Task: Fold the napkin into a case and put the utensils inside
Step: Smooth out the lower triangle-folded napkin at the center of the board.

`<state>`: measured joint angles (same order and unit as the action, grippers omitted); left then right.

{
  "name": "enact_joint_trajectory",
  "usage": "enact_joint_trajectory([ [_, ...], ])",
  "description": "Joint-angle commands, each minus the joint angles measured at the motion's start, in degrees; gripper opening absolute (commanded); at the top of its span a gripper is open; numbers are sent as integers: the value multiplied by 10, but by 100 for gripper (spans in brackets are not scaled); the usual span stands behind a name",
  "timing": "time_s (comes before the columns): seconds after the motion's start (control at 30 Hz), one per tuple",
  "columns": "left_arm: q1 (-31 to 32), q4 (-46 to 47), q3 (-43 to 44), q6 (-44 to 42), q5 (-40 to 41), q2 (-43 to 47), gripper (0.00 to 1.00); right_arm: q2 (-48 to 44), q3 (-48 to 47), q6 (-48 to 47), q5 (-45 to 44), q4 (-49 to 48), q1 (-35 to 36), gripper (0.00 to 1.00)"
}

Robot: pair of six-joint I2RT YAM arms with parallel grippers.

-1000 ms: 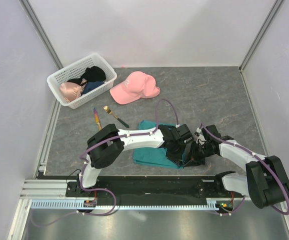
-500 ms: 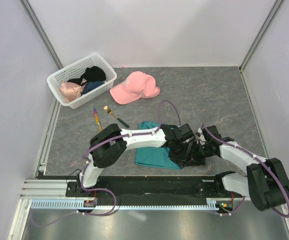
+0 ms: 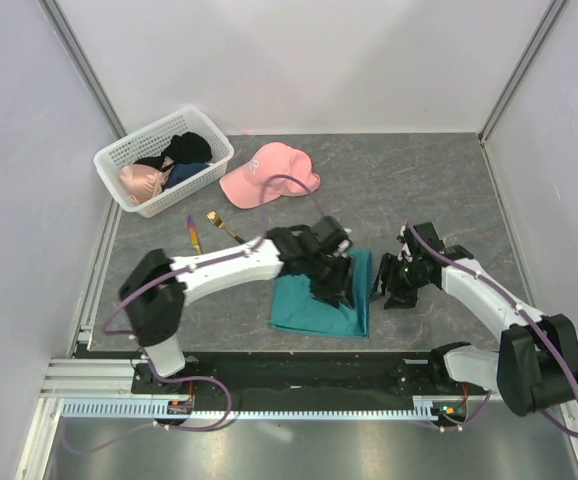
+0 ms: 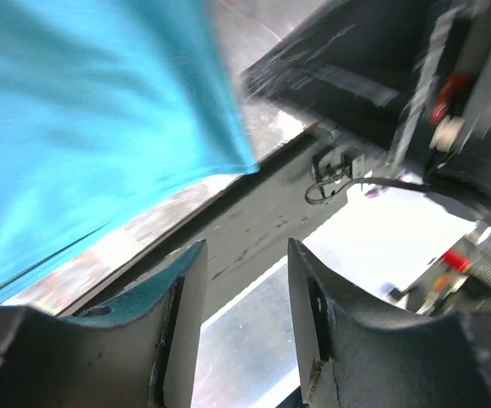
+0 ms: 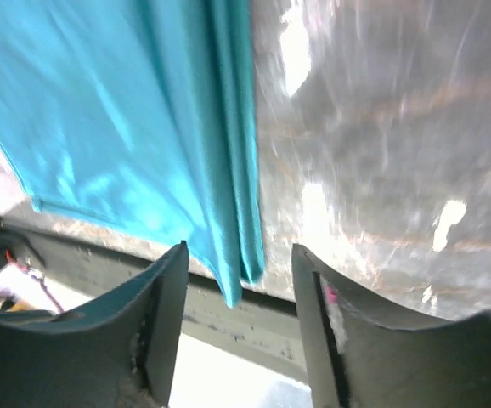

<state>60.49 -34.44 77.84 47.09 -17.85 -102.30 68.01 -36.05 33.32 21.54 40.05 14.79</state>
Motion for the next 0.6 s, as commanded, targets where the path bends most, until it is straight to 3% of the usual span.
enact_joint_trajectory([
  [0.0, -100, 2, -75, -14, 7, 89, 51, 62, -96, -42, -60, 10, -5, 63],
  [0.13, -202, 3, -110, -71, 6, 110, 52, 128, -168, -58, -62, -9, -22, 66],
  [0.23, -262, 2, -78, -122, -3, 76, 53, 201, -222, -64, -55, -27, -29, 64],
  [0.47, -334, -2, 17, -182, 8, -36, 40, 303, -291, -78, -32, -58, -35, 42],
  [0.57, -341, -5, 67, -210, -1, -79, 35, 329, -302, -82, -34, -60, -34, 38],
])
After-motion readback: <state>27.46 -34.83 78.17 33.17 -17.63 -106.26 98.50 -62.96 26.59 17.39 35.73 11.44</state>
